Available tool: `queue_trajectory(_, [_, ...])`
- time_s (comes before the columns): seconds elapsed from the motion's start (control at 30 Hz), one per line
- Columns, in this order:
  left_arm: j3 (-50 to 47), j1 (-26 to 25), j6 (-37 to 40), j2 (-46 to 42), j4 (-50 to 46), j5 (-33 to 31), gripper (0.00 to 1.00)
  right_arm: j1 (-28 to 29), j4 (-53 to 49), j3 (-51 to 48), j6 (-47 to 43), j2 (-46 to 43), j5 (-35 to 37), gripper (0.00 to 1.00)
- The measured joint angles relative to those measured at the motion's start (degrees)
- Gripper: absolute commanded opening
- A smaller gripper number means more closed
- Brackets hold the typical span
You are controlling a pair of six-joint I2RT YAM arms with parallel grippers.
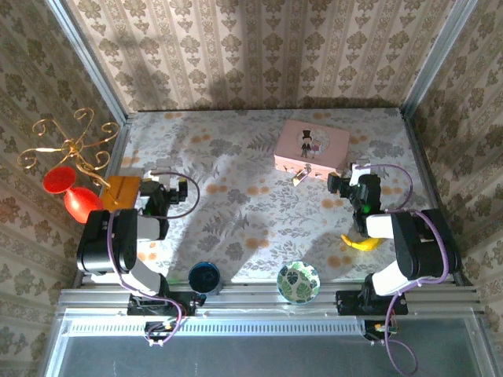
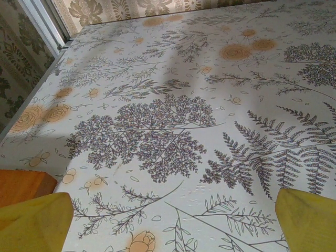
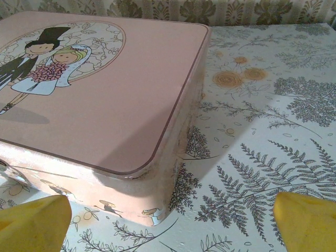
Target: Unlock the padlock with the key
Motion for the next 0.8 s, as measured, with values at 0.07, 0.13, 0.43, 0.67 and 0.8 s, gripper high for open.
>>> queue_trajectory(0.07, [0.0, 0.0, 0.0, 0.0, 0.0, 0.1, 1.00, 0.0, 0.0, 0.0, 0.0, 0.0, 0.0, 1.00])
queue_trajectory(0.13, [0.0, 0.0, 0.0, 0.0, 0.0, 0.2, 1.00, 0.0, 0.0, 0.0, 0.0, 0.0, 0.0, 1.00])
queue_trajectory(0.43, [0.0, 0.1, 0.0, 0.0, 0.0, 0.2, 1.00, 0.0, -0.1, 0.0, 0.0, 0.0, 0.0, 1.00])
queue_trajectory(0.67, [0.0, 0.5, 0.0, -0.3, -0.5, 1.3, 1.00, 0.0, -0.5, 0.1, 0.0, 0.0, 0.0, 1.00])
queue_trajectory(0.8, [0.4, 0.5, 0.0, -3.9, -4.4, 1.3, 1.00, 0.0, -5.5, 1.5, 0.0, -1.5, 0.2, 1.00])
